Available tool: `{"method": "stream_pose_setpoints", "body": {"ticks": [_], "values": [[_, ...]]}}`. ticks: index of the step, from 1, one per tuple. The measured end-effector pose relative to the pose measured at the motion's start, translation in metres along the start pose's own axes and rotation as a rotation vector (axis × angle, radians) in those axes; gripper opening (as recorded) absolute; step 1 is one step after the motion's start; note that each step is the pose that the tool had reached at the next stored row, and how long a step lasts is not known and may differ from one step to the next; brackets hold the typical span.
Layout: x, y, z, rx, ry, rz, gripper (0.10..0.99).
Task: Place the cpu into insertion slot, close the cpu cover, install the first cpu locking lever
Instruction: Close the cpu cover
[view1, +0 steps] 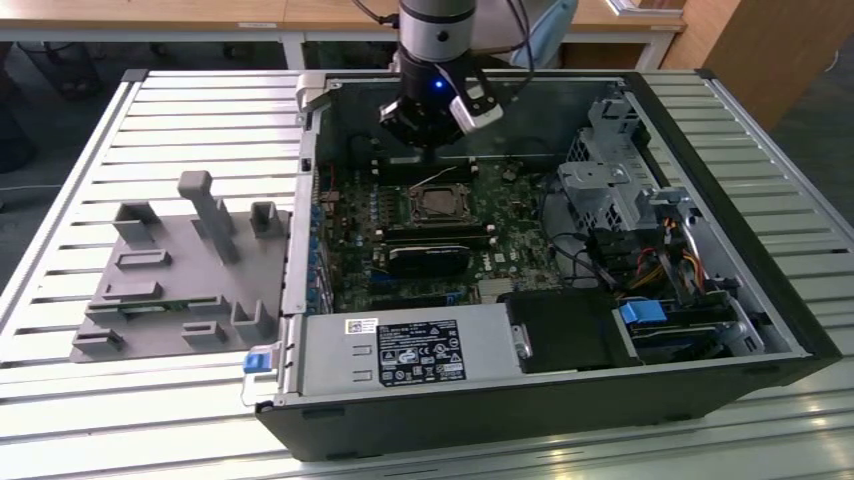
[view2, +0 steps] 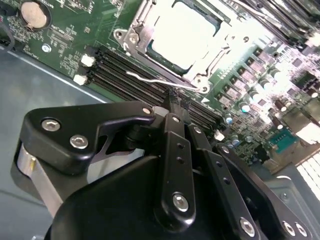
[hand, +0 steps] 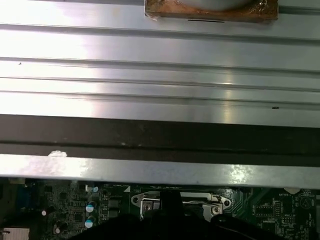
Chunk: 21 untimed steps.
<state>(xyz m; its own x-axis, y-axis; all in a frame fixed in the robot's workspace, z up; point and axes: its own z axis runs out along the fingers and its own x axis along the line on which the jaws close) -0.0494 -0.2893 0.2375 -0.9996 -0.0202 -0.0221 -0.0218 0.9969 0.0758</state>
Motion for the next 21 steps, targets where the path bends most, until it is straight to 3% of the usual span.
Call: {"method": "stream_pose_setpoints", "body": {"ticks": [11, 21], "values": [[-0.0094, -0.0005, 0.0095, 0.0, -0.0001, 0.0, 0.106], [-0.0144, 0.0002, 0.0126, 0.0, -0.0001, 0.0, 0.106]]}}
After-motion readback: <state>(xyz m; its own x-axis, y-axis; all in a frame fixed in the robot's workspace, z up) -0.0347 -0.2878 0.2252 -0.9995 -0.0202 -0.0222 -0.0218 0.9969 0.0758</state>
